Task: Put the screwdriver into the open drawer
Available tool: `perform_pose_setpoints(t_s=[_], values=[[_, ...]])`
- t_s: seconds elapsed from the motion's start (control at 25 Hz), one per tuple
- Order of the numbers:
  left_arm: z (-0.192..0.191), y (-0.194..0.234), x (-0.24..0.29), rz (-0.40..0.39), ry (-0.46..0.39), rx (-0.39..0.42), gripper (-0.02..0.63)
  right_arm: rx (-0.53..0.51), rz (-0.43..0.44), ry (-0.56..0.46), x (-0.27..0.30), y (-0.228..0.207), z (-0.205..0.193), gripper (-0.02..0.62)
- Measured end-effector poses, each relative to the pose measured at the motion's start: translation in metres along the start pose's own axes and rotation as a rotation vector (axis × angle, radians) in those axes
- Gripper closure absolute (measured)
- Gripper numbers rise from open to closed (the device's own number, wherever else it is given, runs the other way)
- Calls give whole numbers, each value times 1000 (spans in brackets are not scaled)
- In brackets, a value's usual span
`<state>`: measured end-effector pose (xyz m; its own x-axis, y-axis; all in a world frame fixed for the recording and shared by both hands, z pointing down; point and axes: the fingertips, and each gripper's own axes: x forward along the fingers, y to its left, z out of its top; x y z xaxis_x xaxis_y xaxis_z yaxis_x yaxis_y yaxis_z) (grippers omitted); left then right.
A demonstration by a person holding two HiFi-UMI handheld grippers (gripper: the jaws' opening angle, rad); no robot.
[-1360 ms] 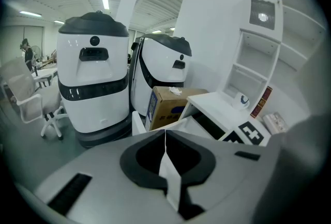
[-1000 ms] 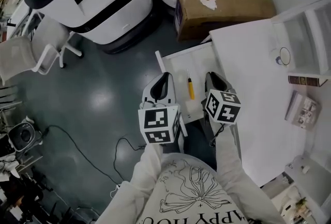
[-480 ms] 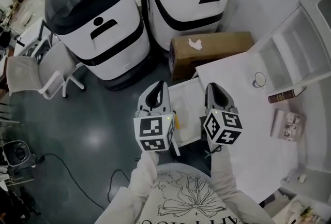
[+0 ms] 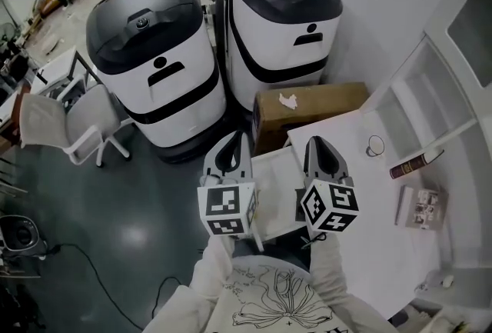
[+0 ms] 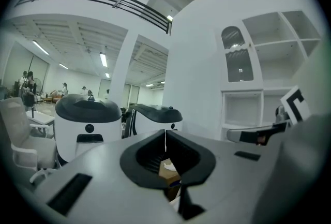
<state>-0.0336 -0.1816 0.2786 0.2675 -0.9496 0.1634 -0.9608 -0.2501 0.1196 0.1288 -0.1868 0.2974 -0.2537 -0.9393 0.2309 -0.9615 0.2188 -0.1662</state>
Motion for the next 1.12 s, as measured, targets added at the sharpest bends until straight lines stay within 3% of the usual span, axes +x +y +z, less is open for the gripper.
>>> perform_pose_setpoints(t_s=[0.48,1.12], values=[[19,-2,-18,21,-48,27,600,-6,20,-64,-12,9,21,580],[21,-5,-24,14,-55,32,600,-21,6,-70,-18,7,22,580]])
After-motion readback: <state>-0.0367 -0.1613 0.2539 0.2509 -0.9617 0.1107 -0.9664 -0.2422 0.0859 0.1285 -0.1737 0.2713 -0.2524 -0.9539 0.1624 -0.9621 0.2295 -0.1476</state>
